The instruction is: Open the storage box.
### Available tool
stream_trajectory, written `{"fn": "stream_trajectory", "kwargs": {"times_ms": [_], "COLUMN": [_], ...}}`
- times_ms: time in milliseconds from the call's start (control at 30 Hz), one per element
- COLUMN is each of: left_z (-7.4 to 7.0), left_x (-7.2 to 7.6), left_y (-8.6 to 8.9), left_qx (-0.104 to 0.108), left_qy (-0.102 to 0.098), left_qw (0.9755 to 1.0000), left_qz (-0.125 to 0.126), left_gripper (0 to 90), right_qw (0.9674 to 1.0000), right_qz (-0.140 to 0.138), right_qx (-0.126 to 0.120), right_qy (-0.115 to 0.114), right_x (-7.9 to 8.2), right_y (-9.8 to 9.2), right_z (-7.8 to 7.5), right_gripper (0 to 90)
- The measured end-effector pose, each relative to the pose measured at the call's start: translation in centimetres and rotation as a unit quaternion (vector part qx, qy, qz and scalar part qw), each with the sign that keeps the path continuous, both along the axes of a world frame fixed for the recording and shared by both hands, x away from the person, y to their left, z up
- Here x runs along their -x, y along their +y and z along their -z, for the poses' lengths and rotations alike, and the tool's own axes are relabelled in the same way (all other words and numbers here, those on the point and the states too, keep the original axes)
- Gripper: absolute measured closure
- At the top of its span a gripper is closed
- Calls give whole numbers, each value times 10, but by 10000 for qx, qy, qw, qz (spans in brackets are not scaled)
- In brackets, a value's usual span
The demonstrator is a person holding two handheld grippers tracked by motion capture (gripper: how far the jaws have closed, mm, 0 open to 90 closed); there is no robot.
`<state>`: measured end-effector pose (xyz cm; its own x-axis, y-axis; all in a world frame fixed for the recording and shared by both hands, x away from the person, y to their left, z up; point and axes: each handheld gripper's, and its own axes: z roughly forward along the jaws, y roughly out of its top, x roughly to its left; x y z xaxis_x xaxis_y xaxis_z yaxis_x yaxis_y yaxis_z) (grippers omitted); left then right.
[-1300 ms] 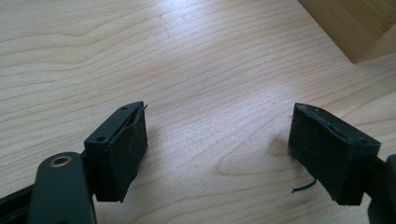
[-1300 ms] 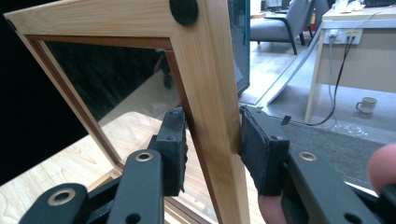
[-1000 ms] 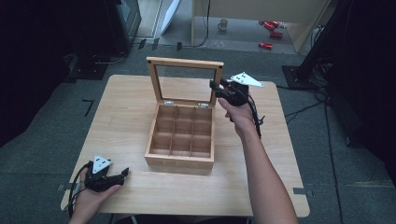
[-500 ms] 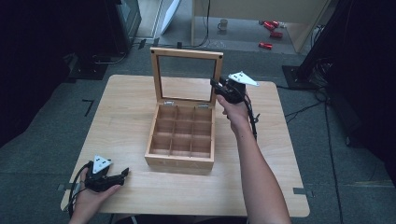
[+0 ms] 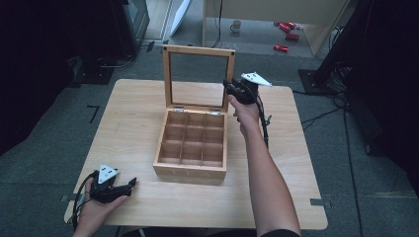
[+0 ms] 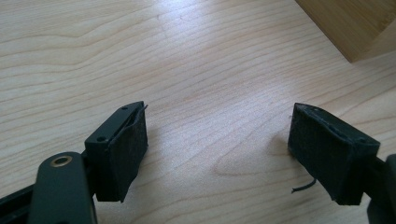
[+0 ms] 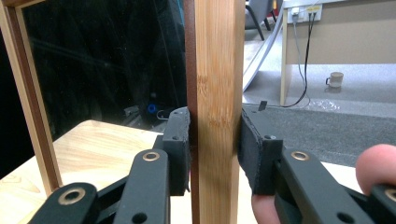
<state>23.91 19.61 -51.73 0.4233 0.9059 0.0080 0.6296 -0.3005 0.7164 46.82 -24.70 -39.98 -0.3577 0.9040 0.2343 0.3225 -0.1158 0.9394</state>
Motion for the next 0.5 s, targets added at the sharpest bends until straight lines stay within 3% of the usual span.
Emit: {"fn": "stream_trajectory", "kwargs": {"times_ms": [500], "left_z": [0], "left_x": [0], "left_y": [0], "left_qx": [-21], "left_qy": [13], "left_qw": [10000], "left_qz": [17], "left_gripper": [203], "right_qw": [9998], "right_qz": [-52], "right_qx": [-76], "right_qy": [192], "right_x": [-13], "right_y": [11], "right_z": [-1], "right_gripper": [667]}}
